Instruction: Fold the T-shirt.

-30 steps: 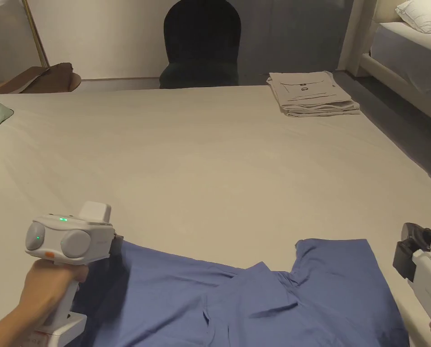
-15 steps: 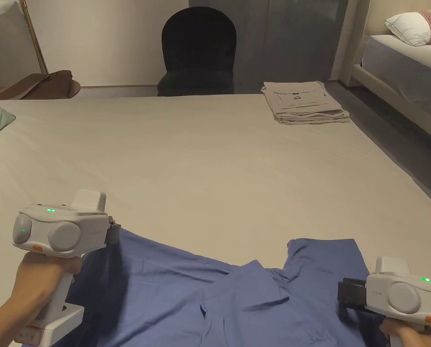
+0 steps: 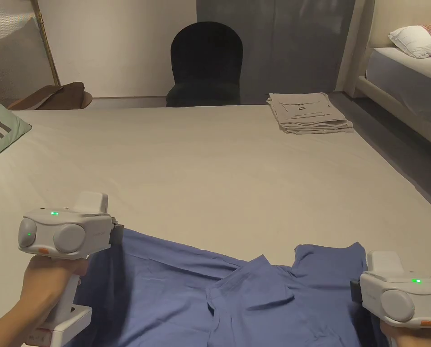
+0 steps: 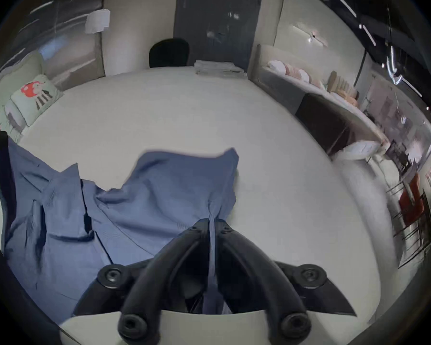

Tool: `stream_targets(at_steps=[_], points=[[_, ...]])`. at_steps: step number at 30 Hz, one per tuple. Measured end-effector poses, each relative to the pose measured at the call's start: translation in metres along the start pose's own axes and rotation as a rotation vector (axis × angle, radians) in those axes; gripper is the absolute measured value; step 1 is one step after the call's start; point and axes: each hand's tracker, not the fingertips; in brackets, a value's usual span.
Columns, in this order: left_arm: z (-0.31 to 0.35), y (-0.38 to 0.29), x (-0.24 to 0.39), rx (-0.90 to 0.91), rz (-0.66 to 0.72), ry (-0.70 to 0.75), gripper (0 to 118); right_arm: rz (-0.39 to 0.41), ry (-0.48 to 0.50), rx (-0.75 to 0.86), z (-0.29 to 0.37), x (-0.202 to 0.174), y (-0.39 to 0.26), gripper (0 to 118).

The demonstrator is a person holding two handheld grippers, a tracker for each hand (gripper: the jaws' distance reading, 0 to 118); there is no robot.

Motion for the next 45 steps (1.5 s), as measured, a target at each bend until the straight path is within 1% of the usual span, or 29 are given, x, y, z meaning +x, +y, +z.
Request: stream_targets(at_steps=[3,5,7,9,11,15,18,19,22,25,27,28,29,31,33,37,40,45], points=[[0.014,0.003,-0.007,0.055,0.015,0.028,1,0.027,0.015,0.108,0.026,0.000,0.018,3],[0.026,0.010,-0.016,0.088,0.042,0.040,1,0.031,0.019,0.173,0.043,0.001,0.036,2],[0.043,0.019,-0.023,0.133,0.064,0.060,1,0.016,0.041,0.247,0.062,0.002,0.058,2],[0.059,0.032,-0.033,0.178,0.077,0.081,1,0.027,0.057,0.315,0.080,0.000,0.082,2],[0.076,0.049,-0.045,0.220,0.097,0.093,1,0.044,0.057,0.387,0.099,-0.004,0.111,2],[0.114,0.089,-0.061,0.337,0.098,0.142,1,0.045,0.072,0.532,0.127,-0.009,0.170,2],[0.137,0.124,-0.073,0.406,0.101,0.169,1,0.071,0.080,0.611,0.142,-0.016,0.216,2],[0.143,0.136,-0.076,0.425,0.100,0.180,1,0.069,0.081,0.635,0.145,-0.018,0.232,2],[0.157,0.169,-0.078,0.490,0.090,0.223,1,0.090,0.059,0.708,0.155,-0.027,0.275,2],[0.165,0.203,-0.079,0.553,0.064,0.261,1,0.104,0.038,0.749,0.156,-0.033,0.316,2],[0.166,0.223,-0.078,0.582,0.054,0.287,1,0.094,0.029,0.771,0.156,-0.036,0.340,3],[0.167,0.233,-0.079,0.589,0.057,0.289,1,0.084,0.025,0.778,0.156,-0.037,0.350,2],[0.166,0.242,-0.079,0.606,0.058,0.298,1,0.055,0.037,0.790,0.153,-0.036,0.360,2],[0.161,0.256,-0.084,0.623,0.071,0.307,1,0.027,0.052,0.804,0.151,-0.037,0.373,2],[0.154,0.264,-0.085,0.637,0.079,0.312,1,0.016,0.072,0.810,0.145,-0.038,0.379,2],[0.124,0.257,-0.089,0.614,0.082,0.326,1,-0.002,0.098,0.819,0.122,-0.042,0.374,2],[0.096,0.242,-0.093,0.558,0.093,0.317,1,-0.034,0.142,0.787,0.100,-0.043,0.365,2],[0.046,0.207,-0.097,0.473,0.076,0.317,1,-0.041,0.162,0.707,0.057,-0.051,0.339,2]])
